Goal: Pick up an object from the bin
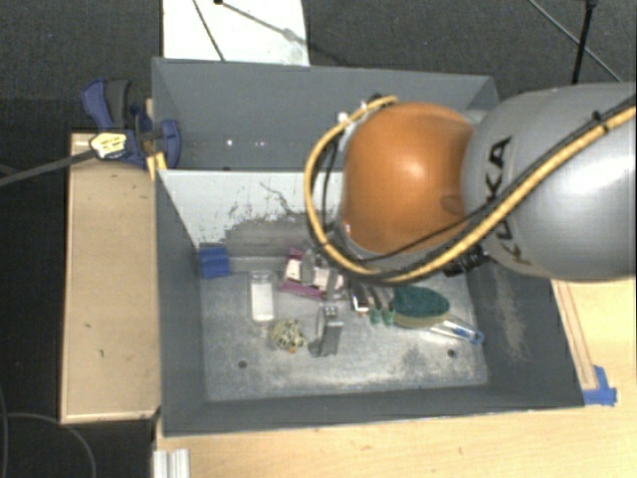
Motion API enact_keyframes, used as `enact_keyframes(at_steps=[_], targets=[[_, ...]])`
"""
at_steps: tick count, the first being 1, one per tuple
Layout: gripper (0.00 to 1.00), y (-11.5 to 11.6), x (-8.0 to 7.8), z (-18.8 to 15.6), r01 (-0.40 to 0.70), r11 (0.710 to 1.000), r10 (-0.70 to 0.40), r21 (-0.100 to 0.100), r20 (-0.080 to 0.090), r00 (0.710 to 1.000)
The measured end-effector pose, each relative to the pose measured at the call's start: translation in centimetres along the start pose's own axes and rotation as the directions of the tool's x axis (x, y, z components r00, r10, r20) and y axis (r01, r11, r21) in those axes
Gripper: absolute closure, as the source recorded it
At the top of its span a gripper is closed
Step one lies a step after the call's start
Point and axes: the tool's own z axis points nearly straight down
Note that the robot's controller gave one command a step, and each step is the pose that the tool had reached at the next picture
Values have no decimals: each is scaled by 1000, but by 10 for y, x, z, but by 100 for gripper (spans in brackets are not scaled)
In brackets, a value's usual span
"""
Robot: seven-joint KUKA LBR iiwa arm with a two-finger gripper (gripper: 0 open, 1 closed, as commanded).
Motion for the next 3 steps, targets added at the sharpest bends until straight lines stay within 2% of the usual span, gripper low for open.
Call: enact_keyframes(at_steps=[1,2,3], targets=[[0,10,-38,-84,25,1000,-25,-4,20,999],[0,-67,-14,-50,64,998,-64,3,5,998],[0,-31,15,-10,-332,943,332,-3,4,943]])
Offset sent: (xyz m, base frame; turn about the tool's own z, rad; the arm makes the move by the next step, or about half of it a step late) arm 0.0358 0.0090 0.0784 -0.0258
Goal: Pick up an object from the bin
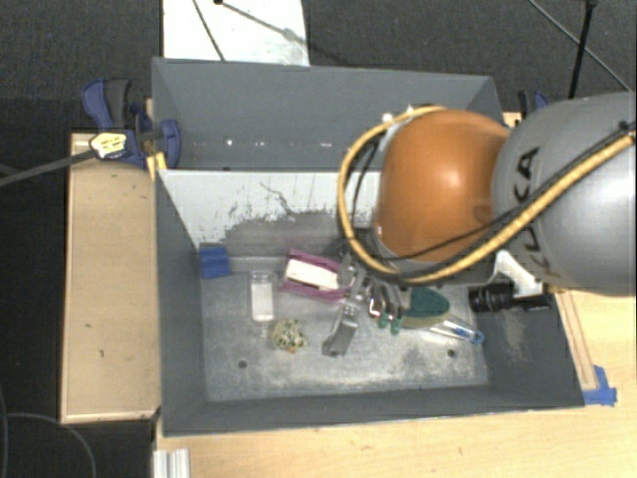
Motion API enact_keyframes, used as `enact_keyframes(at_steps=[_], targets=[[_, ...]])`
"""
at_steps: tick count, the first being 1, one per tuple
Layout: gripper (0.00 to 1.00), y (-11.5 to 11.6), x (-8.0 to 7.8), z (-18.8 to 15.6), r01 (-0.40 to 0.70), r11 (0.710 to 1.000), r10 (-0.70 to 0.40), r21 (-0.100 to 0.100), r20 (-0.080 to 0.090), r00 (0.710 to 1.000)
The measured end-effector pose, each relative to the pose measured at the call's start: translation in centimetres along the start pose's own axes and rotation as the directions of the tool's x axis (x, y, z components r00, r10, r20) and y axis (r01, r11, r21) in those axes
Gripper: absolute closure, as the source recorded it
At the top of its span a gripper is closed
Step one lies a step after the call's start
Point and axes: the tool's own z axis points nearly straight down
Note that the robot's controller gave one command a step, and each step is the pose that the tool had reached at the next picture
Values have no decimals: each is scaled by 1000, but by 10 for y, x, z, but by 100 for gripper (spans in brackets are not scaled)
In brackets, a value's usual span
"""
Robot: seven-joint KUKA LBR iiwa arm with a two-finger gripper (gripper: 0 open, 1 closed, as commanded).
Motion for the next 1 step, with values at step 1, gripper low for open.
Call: enact_keyframes(at_steps=[1], targets=[[0,55,10,26,-125,992,125,-1,1,992]])
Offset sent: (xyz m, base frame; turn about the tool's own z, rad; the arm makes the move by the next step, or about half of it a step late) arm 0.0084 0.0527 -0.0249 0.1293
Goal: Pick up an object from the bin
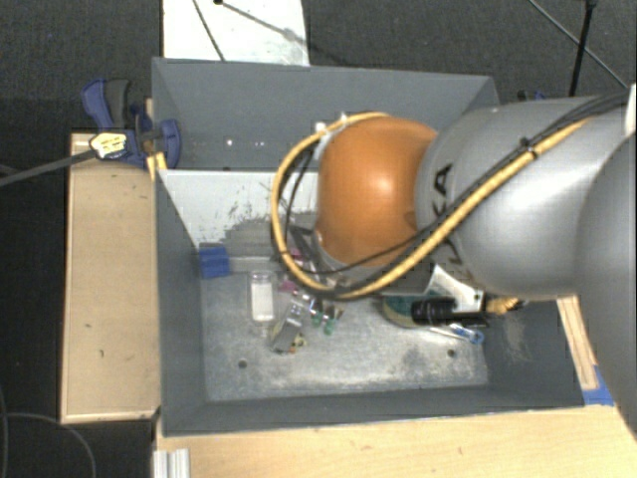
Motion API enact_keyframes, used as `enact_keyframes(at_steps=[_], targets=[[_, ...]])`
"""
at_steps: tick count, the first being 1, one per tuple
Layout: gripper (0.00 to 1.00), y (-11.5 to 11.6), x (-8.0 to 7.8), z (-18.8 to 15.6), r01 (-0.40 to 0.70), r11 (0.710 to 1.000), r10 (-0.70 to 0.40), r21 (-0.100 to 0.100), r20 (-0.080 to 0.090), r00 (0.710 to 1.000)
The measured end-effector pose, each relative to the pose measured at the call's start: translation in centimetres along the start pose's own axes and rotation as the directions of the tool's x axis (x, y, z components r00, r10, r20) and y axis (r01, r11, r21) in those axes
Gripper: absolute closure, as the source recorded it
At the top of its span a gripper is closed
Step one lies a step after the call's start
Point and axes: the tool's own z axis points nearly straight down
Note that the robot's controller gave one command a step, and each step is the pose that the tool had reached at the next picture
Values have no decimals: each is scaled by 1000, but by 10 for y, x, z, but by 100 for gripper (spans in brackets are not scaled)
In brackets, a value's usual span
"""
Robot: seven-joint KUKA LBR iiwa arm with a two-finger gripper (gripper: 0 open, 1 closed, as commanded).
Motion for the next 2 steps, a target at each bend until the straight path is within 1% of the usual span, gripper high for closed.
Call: enact_keyframes(at_steps=[1,2], targets=[[0,14,-38,126,35,999,-35,6,-3,999],[0,-36,-54,143,-156,988,156,-3,6,988]])
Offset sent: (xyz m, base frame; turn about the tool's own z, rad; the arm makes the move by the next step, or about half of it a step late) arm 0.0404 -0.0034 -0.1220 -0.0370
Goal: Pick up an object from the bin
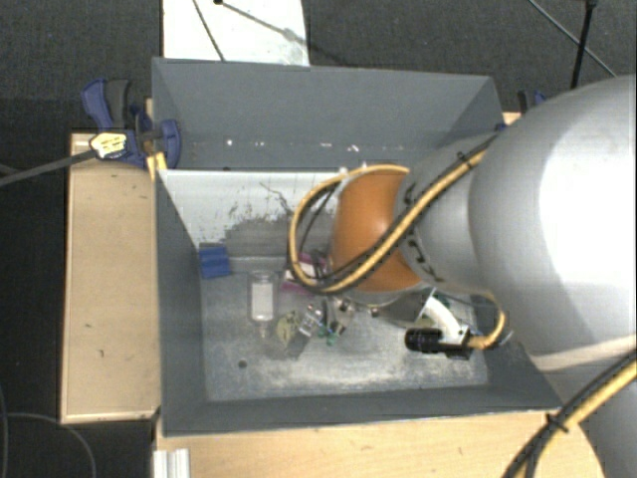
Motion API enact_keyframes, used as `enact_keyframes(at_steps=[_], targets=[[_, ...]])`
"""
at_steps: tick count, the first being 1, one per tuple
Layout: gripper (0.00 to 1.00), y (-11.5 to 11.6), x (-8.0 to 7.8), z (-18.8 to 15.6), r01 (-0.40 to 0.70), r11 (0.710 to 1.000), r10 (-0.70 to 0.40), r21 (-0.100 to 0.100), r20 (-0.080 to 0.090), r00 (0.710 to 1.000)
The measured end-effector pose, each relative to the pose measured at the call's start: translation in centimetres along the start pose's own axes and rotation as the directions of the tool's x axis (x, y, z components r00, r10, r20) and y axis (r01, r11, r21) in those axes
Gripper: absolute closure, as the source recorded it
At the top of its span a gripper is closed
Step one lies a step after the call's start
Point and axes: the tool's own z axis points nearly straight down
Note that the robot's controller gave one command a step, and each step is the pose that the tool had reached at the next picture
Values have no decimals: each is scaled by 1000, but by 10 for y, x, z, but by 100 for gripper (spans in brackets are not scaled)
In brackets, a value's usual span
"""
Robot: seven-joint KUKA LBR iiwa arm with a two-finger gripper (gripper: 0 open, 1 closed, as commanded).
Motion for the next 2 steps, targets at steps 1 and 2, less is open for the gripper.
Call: enact_keyframes(at_steps=[1,2], targets=[[0,17,-10,3,-54,999,54,1,-2,999],[100,18,-12,1,-59,998,59,-4,3,998]])
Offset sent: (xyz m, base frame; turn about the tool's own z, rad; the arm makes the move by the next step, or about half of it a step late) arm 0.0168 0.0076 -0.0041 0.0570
